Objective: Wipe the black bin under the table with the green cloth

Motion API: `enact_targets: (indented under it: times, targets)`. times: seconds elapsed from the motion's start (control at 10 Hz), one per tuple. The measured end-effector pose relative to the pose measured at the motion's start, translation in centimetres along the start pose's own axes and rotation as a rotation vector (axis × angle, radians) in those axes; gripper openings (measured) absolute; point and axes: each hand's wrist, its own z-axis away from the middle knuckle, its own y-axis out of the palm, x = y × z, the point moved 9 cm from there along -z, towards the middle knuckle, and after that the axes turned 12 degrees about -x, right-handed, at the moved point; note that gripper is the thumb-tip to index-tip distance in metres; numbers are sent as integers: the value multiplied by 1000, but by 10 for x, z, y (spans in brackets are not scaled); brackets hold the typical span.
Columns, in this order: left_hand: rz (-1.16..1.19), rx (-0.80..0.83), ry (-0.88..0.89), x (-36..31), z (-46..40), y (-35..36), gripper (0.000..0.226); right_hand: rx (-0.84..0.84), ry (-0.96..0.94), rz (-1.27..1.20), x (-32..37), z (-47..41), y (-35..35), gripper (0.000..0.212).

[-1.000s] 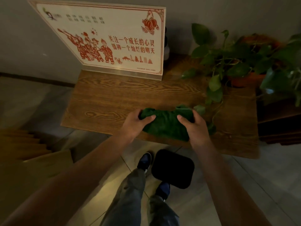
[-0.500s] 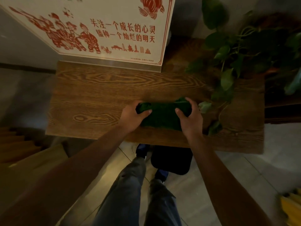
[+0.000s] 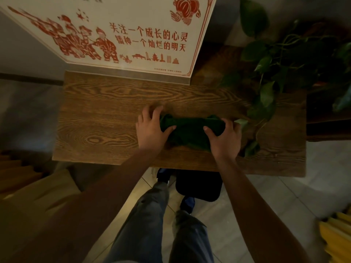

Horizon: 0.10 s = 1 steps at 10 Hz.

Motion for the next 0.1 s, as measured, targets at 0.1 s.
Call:
enact_targets:
  times: [0.1]
  targets:
    - [13, 22, -50, 3, 2, -3, 75, 30, 12, 56, 1, 2, -3, 81]
